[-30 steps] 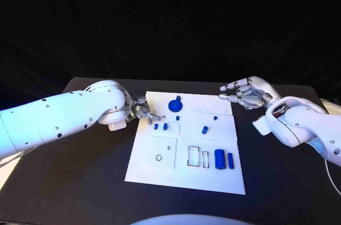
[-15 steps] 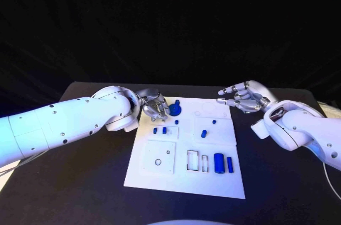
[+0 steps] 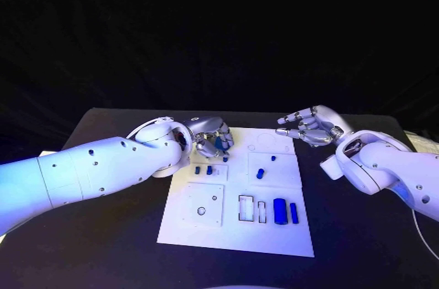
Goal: Assemble the parts on the task board
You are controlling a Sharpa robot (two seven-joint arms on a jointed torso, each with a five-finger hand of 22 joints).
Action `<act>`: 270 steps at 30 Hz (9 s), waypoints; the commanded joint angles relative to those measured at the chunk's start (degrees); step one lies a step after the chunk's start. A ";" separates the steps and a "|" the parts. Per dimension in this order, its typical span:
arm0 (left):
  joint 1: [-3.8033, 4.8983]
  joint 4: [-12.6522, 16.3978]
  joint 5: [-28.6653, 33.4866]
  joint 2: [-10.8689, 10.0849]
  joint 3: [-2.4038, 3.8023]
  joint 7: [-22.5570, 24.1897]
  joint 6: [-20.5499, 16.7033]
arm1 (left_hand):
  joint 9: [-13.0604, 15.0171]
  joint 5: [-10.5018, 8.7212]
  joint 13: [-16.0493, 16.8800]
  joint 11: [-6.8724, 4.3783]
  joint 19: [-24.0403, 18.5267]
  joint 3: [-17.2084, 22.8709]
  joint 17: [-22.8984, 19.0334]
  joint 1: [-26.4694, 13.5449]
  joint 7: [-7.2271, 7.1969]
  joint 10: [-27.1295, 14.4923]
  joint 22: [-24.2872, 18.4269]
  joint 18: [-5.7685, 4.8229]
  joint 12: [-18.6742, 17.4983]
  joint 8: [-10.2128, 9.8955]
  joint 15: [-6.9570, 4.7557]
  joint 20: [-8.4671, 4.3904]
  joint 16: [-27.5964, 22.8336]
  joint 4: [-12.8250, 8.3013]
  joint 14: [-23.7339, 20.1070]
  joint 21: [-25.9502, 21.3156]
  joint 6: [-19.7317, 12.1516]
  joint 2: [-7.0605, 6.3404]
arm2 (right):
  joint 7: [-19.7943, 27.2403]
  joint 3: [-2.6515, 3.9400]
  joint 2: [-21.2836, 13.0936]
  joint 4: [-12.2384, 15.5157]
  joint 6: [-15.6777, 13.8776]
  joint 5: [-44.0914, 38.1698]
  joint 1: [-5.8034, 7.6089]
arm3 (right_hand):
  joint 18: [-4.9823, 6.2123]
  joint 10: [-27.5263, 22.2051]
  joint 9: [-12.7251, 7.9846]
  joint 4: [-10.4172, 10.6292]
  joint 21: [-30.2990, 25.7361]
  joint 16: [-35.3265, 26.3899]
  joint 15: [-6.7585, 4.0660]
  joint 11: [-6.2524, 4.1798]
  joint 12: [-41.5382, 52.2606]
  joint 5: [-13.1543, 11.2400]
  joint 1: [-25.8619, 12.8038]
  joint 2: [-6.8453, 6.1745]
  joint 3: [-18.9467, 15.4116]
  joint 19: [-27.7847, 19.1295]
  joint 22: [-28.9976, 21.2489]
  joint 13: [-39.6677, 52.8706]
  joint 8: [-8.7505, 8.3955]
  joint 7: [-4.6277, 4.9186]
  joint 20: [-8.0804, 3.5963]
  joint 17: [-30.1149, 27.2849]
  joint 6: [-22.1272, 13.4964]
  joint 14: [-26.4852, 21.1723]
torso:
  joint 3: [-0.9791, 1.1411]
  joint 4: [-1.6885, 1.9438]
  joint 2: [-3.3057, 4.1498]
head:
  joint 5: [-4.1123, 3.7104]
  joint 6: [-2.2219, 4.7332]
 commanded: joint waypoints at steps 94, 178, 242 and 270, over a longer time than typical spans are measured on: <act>-1.88 -1.62 -2.19 -1.48 2.29 -1.32 2.92 | -4.65 -0.04 -9.84 -1.30 17.23 8.16 11.28 2.37 0.42 13.77 32.78 -5.66 -9.84 -5.81 -1.53 -1.71 18.20 -5.16 8.99 35.77 11.68 2.27 | 1.11 0.01 0.19 0.27 0.04 -0.32 -0.25 | 0.38 0.27 0.07 0.02 -0.30 -0.32 -0.11 -0.32 0.32 0.40 0.15 1.02 -0.23 0.74 3.29 3.85 0.27 0.00 -0.22 9.95 0.49 4.77 | 0.02 0.18 -0.07 | -0.55 -0.14; -2.22 -3.57 -2.13 -1.87 1.96 -5.22 10.36 | -5.11 -0.20 -9.05 -1.50 16.51 5.13 9.96 -0.50 -0.19 13.20 32.34 -5.42 -10.83 -7.25 -1.63 -1.72 18.22 -4.83 8.68 34.67 10.85 1.50 | 1.30 0.01 0.42 0.07 0.27 -0.15 -0.41 | 0.38 0.29 0.08 0.15 -0.31 -0.33 -0.12 -0.32 0.35 0.52 0.12 1.32 -0.40 0.75 3.29 3.85 0.30 -0.01 -0.23 9.95 0.54 4.78 | 0.03 0.07 -0.09 | -0.23 -0.80; -2.01 1.70 57.21 -11.91 2.04 16.23 -9.18 | -7.38 -0.01 -8.85 0.18 7.66 7.03 -5.68 0.33 1.90 8.92 18.19 -1.56 -7.15 -6.55 -0.22 -0.28 8.94 -4.54 2.27 14.91 7.56 3.66 | -11.29 0.03 0.15 0.07 5.88 -32.30 -1.09 | 2.62 -18.52 0.07 -5.92 -7.24 -7.17 0.36 0.70 -62.79 1.10 9.31 -0.86 14.12 -3.46 -8.32 -49.85 0.44 0.45 0.06 1.49 5.91 3.06 | 0.02 0.13 -0.11 | -1.95 0.66; -2.70 5.99 86.13 -14.09 1.34 23.07 -7.44 | -7.58 0.07 -8.38 0.29 1.18 5.53 -17.61 -1.30 2.07 7.27 8.69 0.59 -4.89 -5.63 0.04 -0.04 0.84 -3.92 -3.64 1.49 7.31 5.09 | -21.44 0.05 3.11 2.97 11.85 -54.90 -2.26 | 3.68 -18.41 -0.29 -4.67 -11.81 -12.49 0.61 1.11 -68.95 -4.41 5.42 -6.24 23.88 -5.07 -14.89 -63.98 -0.93 -0.45 0.45 -4.94 6.79 2.05 | -0.24 0.18 -0.30 | -3.24 1.86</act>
